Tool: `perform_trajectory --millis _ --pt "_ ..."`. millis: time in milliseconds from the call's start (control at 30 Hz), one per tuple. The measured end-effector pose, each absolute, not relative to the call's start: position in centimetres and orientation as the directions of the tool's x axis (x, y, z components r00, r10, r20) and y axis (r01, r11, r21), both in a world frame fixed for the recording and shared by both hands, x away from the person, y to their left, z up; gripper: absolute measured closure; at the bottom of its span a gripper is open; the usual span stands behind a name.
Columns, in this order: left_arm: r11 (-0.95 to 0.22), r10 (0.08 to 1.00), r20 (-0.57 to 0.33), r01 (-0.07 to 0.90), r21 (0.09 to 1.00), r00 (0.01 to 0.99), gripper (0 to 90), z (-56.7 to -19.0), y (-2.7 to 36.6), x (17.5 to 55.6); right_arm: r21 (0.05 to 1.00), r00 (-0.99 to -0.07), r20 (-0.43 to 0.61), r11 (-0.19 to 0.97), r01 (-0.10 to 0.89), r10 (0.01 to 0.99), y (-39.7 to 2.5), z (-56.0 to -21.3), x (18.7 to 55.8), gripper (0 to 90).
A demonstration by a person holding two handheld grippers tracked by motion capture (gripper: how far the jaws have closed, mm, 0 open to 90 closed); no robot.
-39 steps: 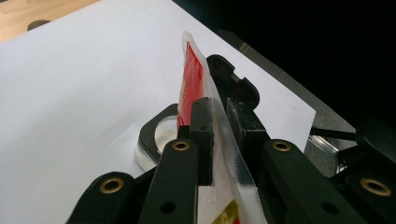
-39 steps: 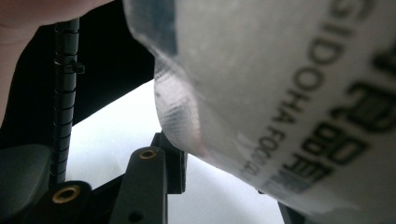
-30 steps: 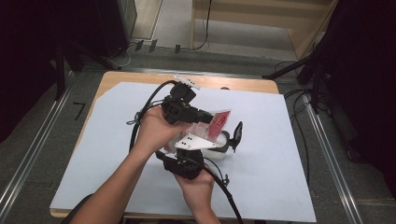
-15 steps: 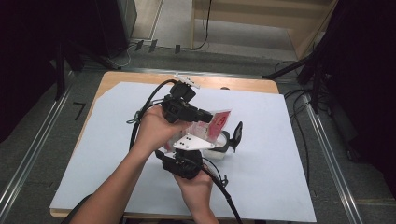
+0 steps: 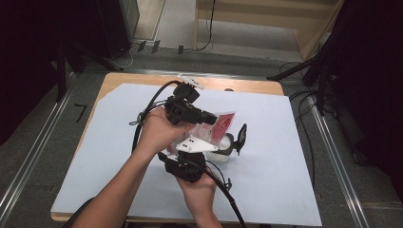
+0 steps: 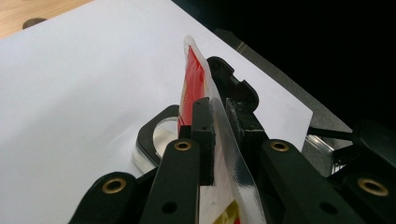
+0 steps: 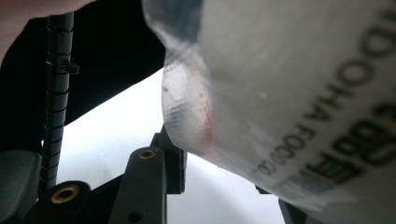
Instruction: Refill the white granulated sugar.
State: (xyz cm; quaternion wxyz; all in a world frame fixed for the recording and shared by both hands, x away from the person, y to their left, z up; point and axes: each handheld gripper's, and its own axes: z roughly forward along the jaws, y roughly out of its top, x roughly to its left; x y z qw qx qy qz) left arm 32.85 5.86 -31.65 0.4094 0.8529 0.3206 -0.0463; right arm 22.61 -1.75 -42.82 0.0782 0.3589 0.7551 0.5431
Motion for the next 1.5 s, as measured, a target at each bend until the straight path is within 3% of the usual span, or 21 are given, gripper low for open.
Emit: perform_trajectory --millis 1500 --pt "-0.469 0.504 -0.318 0.564 0.680 0.803 82.9 -31.23 5.53 32.53 0.886 -0.735 0.253 0.154 0.437 0.629 -1.92 -42.66 22.56 64.0"
